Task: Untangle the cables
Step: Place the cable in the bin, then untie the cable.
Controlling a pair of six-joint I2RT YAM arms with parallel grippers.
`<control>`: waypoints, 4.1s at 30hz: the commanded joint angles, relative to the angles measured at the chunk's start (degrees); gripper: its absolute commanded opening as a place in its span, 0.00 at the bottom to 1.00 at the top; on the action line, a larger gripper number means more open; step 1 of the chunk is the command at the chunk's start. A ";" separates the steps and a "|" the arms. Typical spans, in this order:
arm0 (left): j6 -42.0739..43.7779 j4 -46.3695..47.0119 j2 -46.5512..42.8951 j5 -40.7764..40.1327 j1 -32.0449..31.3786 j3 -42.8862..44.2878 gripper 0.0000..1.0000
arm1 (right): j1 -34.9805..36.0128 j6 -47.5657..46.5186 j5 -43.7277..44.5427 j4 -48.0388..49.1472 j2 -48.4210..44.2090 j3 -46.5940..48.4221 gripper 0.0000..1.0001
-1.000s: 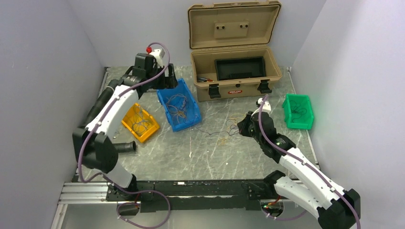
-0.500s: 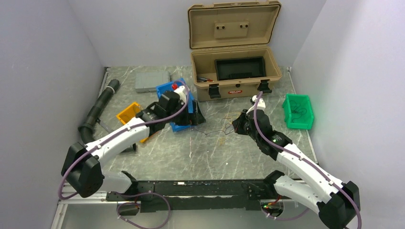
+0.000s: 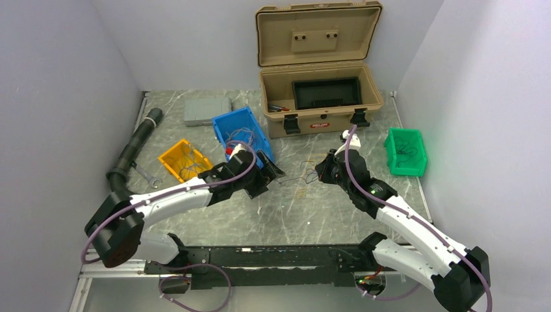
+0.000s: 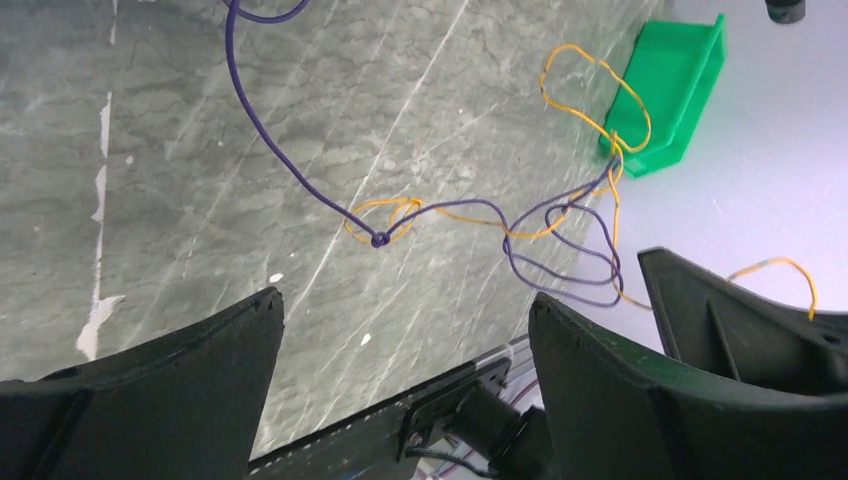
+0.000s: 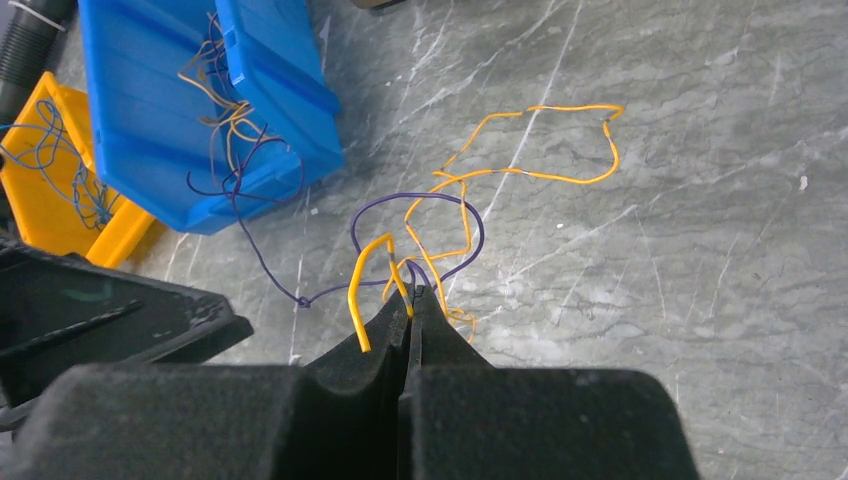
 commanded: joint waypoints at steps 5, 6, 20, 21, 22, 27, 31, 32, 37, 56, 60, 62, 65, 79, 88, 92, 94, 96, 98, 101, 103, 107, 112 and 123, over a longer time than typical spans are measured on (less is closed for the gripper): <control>-12.36 4.28 8.87 -5.47 -1.94 3.21 0.90 | 0.34 0.13 0.55 2.85 -1.88 2.06 0.00; -12.86 4.27 9.79 -6.09 -1.96 3.50 0.88 | 0.35 0.09 0.29 2.85 -2.05 2.06 0.00; -2.04 8.25 10.42 -13.07 -1.74 6.03 0.00 | 0.33 0.24 -0.21 0.33 -5.46 -0.48 0.51; -0.82 7.77 9.84 -13.11 -1.72 6.06 0.00 | 0.35 0.27 -0.50 -0.14 -5.64 -0.82 0.69; 0.41 7.06 9.30 -13.22 -1.70 6.29 0.00 | 0.33 0.46 -0.26 -0.76 -5.80 -1.15 0.79; 7.56 3.84 6.14 -12.39 -1.30 6.51 0.00 | -0.79 1.80 3.59 -3.34 -6.59 -2.99 0.86; 13.74 0.90 3.83 -10.15 -0.64 6.81 0.00 | -5.78 3.29 -0.40 -4.11 -2.57 -2.63 0.90; 14.63 0.39 3.50 -9.69 -0.45 6.60 0.00 | -7.13 3.80 -2.15 -3.91 -1.07 -2.28 0.91; 15.06 2.05 2.49 -7.28 0.34 3.68 0.00 | -8.64 7.38 -3.54 -3.22 7.62 0.96 0.93; 20.85 8.86 3.69 -0.36 0.55 -0.85 0.00 | -2.03 26.50 -3.64 -4.69 24.88 10.90 0.96; 22.66 9.62 3.72 0.44 0.46 -1.06 0.00 | -2.04 27.45 -5.04 -3.95 27.51 11.84 0.93; 23.14 9.50 3.67 0.60 0.49 -1.05 0.00 | -1.91 27.70 -5.68 -3.79 28.76 12.42 0.92; 23.57 10.29 3.85 1.06 0.46 -1.45 0.00 | -1.57 27.92 -5.01 -4.07 30.38 13.50 0.91; 26.42 11.47 3.28 2.23 0.53 -2.41 0.00 | -1.35 26.99 -4.71 -2.32 42.52 16.52 0.88; 32.36 10.63 2.84 7.85 0.56 0.67 0.00 | -0.68 27.63 -6.17 1.12 48.00 16.78 0.77; 36.21 8.99 1.86 9.64 0.59 3.57 0.00 | -0.72 26.98 -8.28 5.42 47.80 15.30 0.74; 37.84 7.96 1.57 10.65 0.85 5.17 0.00 | -0.71 26.71 -9.62 7.79 47.36 14.26 0.72; 38.39 7.53 1.51 12.31 1.55 6.38 0.00 | -0.72 26.71 -10.84 9.36 46.92 13.66 0.70; 38.36 8.03 1.51 14.03 2.57 7.03 0.00 | -0.70 26.55 -11.78 10.28 46.74 13.33 0.68; 38.63 8.49 2.30 16.52 4.38 8.63 0.00 | -0.73 26.74 -13.97 11.42 45.96 12.14 0.67; 39.27 7.92 3.06 17.96 5.32 10.19 0.00 | -0.70 27.47 -14.88 13.08 44.65 10.43 0.67; 40.79 6.97 4.13 20.41 5.93 13.02 0.00 | -0.80 28.94 -18.79 18.21 42.50 6.86 0.68; 41.67 6.56 4.22 22.44 5.94 14.37 0.00 | -0.89 30.36 -22.00 20.62 43.14 6.86 0.60; 42.31 2.48 0.11 21.73 8.95 13.73 0.00 | -3.50 30.96 -12.33 10.58 37.15 7.06 0.00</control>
